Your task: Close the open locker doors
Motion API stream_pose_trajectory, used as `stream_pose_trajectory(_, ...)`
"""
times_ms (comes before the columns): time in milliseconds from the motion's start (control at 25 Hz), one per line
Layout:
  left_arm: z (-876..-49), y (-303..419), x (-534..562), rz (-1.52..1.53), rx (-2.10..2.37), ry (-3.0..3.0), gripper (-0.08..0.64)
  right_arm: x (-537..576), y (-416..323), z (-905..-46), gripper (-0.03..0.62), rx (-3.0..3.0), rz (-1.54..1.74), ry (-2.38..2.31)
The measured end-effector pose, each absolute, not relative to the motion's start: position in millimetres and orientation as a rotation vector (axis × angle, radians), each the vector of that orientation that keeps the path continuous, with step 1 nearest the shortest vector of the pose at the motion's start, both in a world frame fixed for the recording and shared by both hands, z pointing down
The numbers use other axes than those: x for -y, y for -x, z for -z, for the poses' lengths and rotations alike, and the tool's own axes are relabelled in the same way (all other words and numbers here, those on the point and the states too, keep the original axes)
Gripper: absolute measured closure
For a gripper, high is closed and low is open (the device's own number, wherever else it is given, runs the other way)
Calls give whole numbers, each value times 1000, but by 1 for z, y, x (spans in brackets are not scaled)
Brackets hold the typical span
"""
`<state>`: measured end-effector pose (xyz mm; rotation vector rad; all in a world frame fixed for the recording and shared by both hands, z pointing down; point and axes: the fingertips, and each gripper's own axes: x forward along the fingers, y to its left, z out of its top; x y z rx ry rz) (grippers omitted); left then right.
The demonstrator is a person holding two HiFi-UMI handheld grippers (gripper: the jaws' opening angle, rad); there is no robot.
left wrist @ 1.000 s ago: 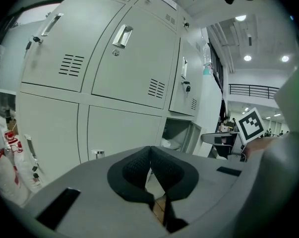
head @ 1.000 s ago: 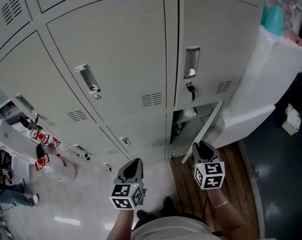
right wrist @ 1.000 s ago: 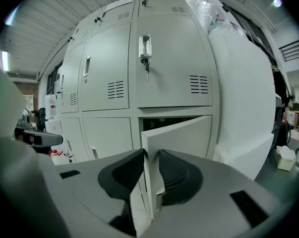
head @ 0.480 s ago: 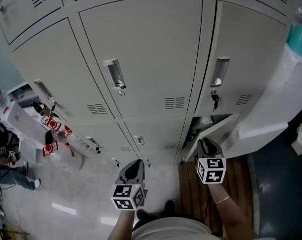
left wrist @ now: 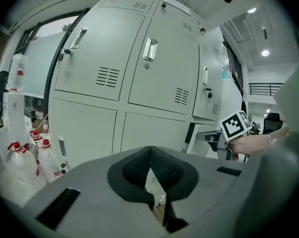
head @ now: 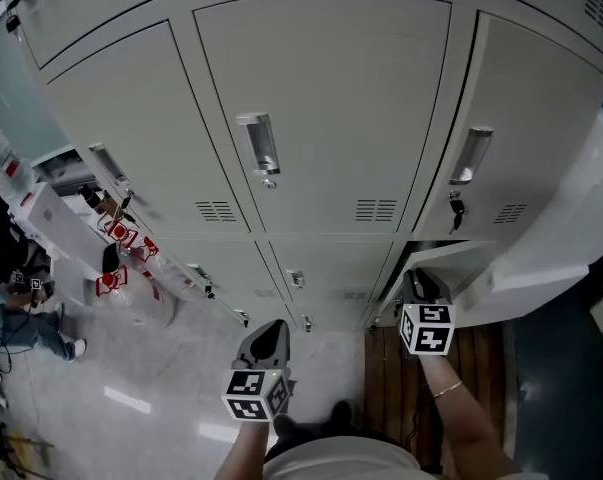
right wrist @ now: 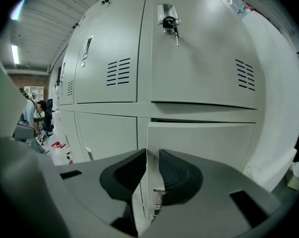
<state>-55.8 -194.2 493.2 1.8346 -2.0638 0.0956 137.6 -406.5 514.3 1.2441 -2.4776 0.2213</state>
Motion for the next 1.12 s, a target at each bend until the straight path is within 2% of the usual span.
stream_pose_trajectory(1120,-488,98,168,-71,2148,-1717,540,445,-112,-519,554,2426,-206,-1249)
